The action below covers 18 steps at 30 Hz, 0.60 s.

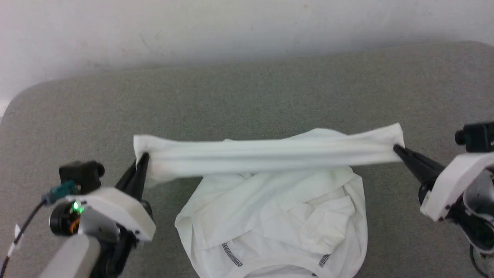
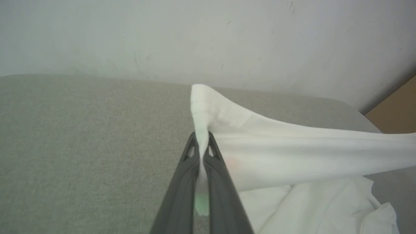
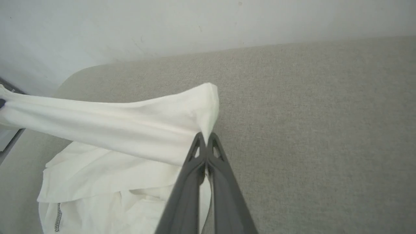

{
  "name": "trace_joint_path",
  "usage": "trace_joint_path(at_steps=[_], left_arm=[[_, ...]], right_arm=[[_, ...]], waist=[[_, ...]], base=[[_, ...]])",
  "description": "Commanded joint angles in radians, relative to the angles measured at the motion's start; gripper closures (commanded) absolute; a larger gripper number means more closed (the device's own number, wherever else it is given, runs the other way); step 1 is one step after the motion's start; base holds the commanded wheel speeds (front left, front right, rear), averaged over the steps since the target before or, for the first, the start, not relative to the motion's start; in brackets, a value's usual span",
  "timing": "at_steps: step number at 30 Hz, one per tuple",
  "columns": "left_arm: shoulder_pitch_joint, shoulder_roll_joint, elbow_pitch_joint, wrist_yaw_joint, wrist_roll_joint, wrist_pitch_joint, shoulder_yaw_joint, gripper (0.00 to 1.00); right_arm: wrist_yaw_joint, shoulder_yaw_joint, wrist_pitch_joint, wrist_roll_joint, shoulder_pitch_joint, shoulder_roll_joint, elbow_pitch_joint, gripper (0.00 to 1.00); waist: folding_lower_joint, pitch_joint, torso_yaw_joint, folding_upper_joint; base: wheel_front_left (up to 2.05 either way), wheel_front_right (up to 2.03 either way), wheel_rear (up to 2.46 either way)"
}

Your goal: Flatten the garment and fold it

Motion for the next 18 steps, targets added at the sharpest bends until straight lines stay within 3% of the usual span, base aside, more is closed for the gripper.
trace_joint_path(at_steps=[1, 6, 9, 12, 17, 18], left_arm=[[0.074, 0.018, -0.044, 0.032, -0.005, 0.007, 0.005, 1.0], [0.283, 0.027, -0.17, 0.113, -0.027, 0.029, -0.009, 1.0], [0.37, 0.023, -0.201, 0.139, -0.043, 0.041, -0.024, 1.0], [0.431, 0.034, -0.21, 0.156, -0.04, 0.062, -0.05, 1.0], [0.476, 0.012, -0.166, 0.144, -0.052, 0.103, -0.112, 1.0], [0.476, 0.004, -0.148, 0.141, -0.054, 0.104, -0.12, 0.68]], right_arm=[[-0.001, -0.037, 0.008, -0.01, 0.066, 0.015, -0.033, 1.0], [-0.001, -0.143, 0.073, -0.046, 0.285, 0.088, -0.134, 1.0], [-0.001, -0.202, 0.107, -0.074, 0.392, 0.14, -0.176, 1.0], [-0.001, -0.248, 0.144, -0.117, 0.482, 0.188, -0.205, 1.0], [-0.001, -0.275, 0.182, -0.209, 0.581, 0.264, -0.229, 1.0], [-0.001, -0.275, 0.184, -0.233, 0.594, 0.276, -0.226, 0.81]], waist=[[0.0004, -0.057, -0.019, 0.0], [0.0004, -0.077, -0.02, 0.0], [0.0004, -0.084, -0.019, 0.0], [0.0004, -0.092, -0.02, 0.0], [0.0004, -0.1, -0.025, 0.0], [0.0004, -0.102, -0.024, 0.0]], base=[[0.0, 0.0, 0.0], [0.0, 0.0, 0.0], [0.0, 0.0, 0.0], [0.0, 0.0, 0.0], [0.0, 0.0, 0.0], [0.0, 0.0, 0.0]])
